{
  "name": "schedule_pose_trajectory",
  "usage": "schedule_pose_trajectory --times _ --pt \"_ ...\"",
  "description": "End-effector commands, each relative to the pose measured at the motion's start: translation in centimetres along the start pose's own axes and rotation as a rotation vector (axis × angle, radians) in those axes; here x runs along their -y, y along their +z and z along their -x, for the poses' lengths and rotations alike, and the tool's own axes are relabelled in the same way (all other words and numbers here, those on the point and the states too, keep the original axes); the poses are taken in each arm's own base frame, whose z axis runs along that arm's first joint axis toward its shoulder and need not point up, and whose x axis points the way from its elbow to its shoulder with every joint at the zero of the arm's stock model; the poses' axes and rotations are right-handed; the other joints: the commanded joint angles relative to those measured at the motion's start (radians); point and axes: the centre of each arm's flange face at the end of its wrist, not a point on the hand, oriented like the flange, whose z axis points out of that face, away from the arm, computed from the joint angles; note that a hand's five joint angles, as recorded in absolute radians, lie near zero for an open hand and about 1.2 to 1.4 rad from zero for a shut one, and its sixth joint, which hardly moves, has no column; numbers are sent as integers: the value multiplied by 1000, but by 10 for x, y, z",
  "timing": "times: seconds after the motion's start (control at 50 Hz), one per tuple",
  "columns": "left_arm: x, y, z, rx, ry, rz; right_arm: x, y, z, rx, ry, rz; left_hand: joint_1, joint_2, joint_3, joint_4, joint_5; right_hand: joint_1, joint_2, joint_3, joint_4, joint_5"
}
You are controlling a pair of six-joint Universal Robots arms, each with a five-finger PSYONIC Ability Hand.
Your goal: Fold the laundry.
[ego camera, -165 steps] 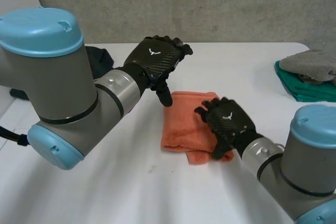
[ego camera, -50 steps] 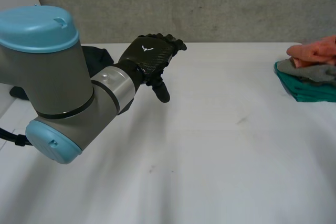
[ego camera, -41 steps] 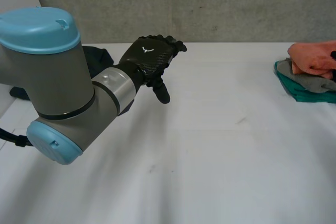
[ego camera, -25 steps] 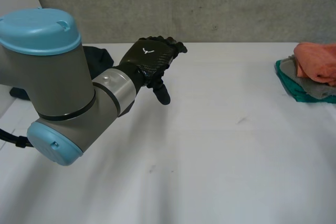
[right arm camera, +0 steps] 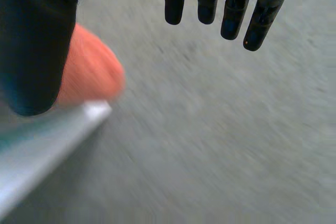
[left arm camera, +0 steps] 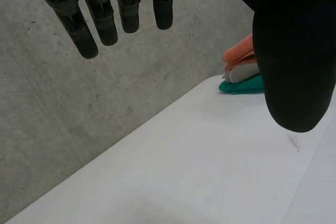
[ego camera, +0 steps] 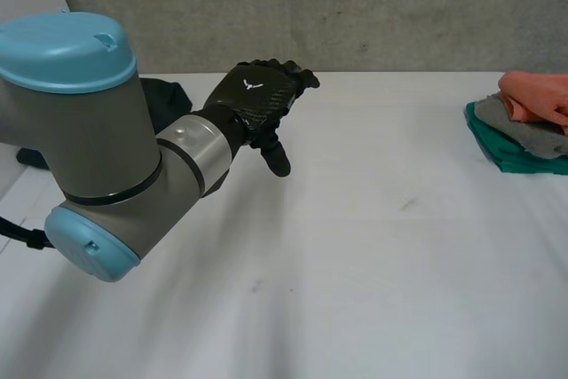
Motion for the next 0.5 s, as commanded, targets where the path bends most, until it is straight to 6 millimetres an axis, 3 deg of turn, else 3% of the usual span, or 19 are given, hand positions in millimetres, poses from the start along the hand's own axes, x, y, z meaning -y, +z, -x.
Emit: schedule_pose_trajectory --times 0.02,0.08,0.14,0.16,0.22,0.24,0.3,0.32,0.36,0.38,0.44,0.46,0.48,0.5 --pt "6 -4 3 6 2 -13 11 -7 -56 -309 -397 172 10 24 14 27 29 -33 -49 -39 -62 -64" --pt "6 -4 3 8 2 -15 33 -3 -61 -390 -480 166 7 21 11 24 26 -33 -49 -39 -62 -64" --pt "9 -4 6 15 2 -23 71 11 -36 -378 -474 49 4 18 8 21 23 -33 -49 -39 -62 -64" --pt "10 -4 6 17 2 -27 102 16 -17 -366 -447 -41 4 18 8 21 23 -33 -49 -39 -62 -64" --pt "14 -3 14 43 6 -55 144 13 8 -345 -376 -152 -2 12 2 16 17 -33 -49 -39 -62 -64" --pt "15 -2 17 52 7 -63 166 8 26 -307 -309 -211 -5 9 -1 13 14 -33 -49 -39 -62 -64" --pt "19 1 30 90 15 -93 192 -5 57 -234 -185 -271 -17 -2 -12 1 3 -33 -49 -39 -62 -64" --pt "21 1 35 103 19 -106 204 -14 81 -164 -88 -297 -20 -5 -15 -2 0 -33 -49 -39 -62 -64" --pt "24 2 48 142 29 -124 214 -26 106 -82 4 -315 -25 -11 -21 -8 -6 -33 -49 -39 -62 -64" --pt "24 2 53 156 36 -132 224 -41 127 1 80 -330 -28 -14 -24 -11 -9 -33 -49 -39 -62 -64" --pt "29 6 90 252 56 -162 237 -67 157 121 162 -341 -55 -41 -51 -37 -36 -33 -49 -39 -62 -64" --pt "29 6 105 287 64 -161 238 -83 176 200 196 -332 -55 -41 -51 -37 -36 -33 -49 -39 -62 -64" --pt "24 6 136 354 76 -148 235 -90 185 238 205 -321 -52 -38 -48 -34 -33 -33 -49 -39 -62 -64" --pt "20 5 150 385 84 -138 233 -97 196 279 210 -314 -52 -38 -48 -34 -33 -33 -49 -39 -62 -64"
